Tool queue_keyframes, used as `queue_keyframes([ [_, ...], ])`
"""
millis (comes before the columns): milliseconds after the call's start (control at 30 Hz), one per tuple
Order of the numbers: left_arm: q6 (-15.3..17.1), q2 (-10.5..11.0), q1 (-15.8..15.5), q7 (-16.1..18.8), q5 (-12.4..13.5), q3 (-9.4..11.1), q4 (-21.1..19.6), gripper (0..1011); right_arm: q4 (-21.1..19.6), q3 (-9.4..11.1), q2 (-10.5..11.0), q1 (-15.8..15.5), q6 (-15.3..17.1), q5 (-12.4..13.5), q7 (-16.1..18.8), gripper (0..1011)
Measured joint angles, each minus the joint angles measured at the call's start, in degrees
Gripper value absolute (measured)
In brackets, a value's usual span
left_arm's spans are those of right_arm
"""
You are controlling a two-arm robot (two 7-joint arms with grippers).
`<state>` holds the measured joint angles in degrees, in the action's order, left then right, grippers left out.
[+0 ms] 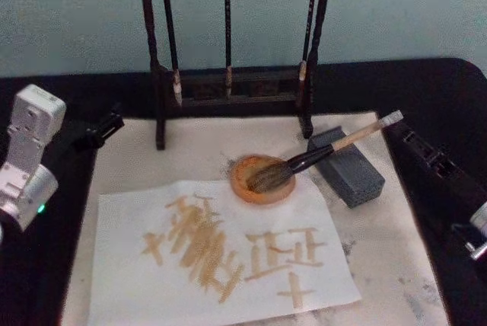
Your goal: Pick up the brush from the inkstone, write on the paper, then place the brush back to its original position.
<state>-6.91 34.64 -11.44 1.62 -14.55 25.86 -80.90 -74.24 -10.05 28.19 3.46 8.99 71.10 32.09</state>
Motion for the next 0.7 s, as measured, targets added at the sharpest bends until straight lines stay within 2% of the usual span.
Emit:
queue_keyframes([
  [167, 0.00, 0.00, 0.00, 0.00, 0.00, 0.00, 0.00, 1002, 2.57, -0.57, -0.55, 2.06, 2.68, 3.17, 1.21, 1008],
  [300, 0.00, 0.00, 0.00, 0.00, 0.00, 0.00, 0.00, 1002, 4.04, -1.10, -0.85, 3.39, 4.04, 4.75, 1.47, 1008],
  [700, 0.00, 0.00, 0.00, 0.00, 0.00, 0.00, 0.00, 1002, 8.10, -3.09, -1.53, 6.43, 5.31, 7.12, 2.03, 1008],
])
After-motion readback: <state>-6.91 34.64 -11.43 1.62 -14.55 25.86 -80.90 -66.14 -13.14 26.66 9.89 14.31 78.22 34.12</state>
